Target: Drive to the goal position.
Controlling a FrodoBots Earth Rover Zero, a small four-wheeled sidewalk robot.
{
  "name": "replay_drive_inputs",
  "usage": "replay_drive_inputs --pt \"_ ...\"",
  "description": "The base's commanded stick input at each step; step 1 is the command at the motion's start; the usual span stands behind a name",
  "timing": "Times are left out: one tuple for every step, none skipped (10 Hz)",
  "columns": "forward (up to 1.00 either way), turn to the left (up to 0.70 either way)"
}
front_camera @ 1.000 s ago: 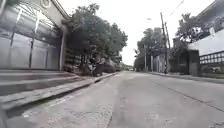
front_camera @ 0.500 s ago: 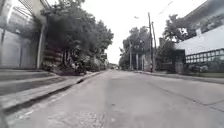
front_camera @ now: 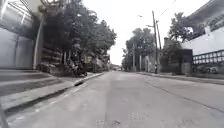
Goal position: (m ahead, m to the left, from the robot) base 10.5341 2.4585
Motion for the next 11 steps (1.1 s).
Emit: replay_drive_inputs --pt "1.00 -0.22" --pt "1.00 -0.38" --pt "1.00 -0.38" --pt "1.00 -0.38" --pt "1.00 -0.38" --pt "1.00 -0.38" --pt "1.00 -0.38" --pt "1.00 -0.08" --pt "1.00 0.00" --pt "1.00 0.00" --pt "1.00 0.00"
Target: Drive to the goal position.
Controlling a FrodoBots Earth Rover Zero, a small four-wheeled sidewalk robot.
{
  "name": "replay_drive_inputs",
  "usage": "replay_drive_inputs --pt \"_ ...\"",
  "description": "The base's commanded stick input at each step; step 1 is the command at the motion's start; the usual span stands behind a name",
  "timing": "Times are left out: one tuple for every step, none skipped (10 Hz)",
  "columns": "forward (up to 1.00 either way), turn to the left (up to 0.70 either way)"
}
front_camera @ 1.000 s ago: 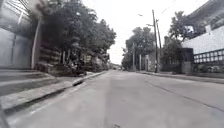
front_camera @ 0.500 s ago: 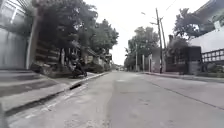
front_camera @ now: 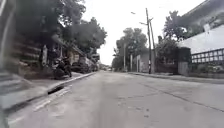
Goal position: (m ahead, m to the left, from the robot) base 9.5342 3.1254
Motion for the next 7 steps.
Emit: replay_drive_inputs --pt "1.00 0.00" --pt "1.00 0.00" --pt "1.00 0.00" --pt "1.00 0.00" --pt "1.00 0.00" --pt "1.00 0.00" --pt "1.00 0.00"
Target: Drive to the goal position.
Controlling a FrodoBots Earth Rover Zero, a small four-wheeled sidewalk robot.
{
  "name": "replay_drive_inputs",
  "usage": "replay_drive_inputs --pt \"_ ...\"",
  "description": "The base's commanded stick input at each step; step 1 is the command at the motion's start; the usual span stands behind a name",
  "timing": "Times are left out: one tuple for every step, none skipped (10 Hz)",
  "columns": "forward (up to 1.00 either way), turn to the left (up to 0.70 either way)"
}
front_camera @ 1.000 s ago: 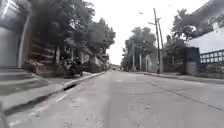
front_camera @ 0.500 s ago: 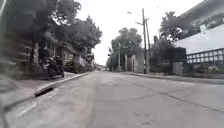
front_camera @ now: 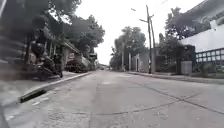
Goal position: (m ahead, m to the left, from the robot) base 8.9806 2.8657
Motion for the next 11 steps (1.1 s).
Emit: replay_drive_inputs --pt "1.00 0.01" --pt "1.00 0.11" --pt "1.00 0.23" --pt "1.00 0.12" --pt "1.00 0.00" --pt "1.00 0.00" --pt "1.00 0.00" --pt "1.00 0.00" --pt "1.00 0.00" --pt "1.00 0.00" --pt "1.00 0.00"
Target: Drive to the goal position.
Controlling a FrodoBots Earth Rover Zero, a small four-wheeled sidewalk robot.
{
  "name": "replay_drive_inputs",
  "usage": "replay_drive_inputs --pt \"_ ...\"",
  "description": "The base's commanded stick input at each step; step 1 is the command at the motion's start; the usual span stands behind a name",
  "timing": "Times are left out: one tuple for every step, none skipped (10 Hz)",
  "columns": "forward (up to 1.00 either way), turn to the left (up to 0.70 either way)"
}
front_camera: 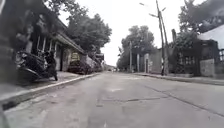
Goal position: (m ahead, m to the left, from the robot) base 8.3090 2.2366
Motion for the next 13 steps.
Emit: replay_drive_inputs --pt "1.00 0.00" --pt "1.00 0.00" --pt "1.00 0.00" --pt "1.00 -0.02" --pt "1.00 -0.02" --pt "1.00 -0.02" --pt "1.00 -0.22" --pt "1.00 -0.27" --pt "1.00 -0.05" --pt "1.00 0.00" --pt "1.00 0.00" --pt "1.00 0.00" --pt "1.00 0.00"
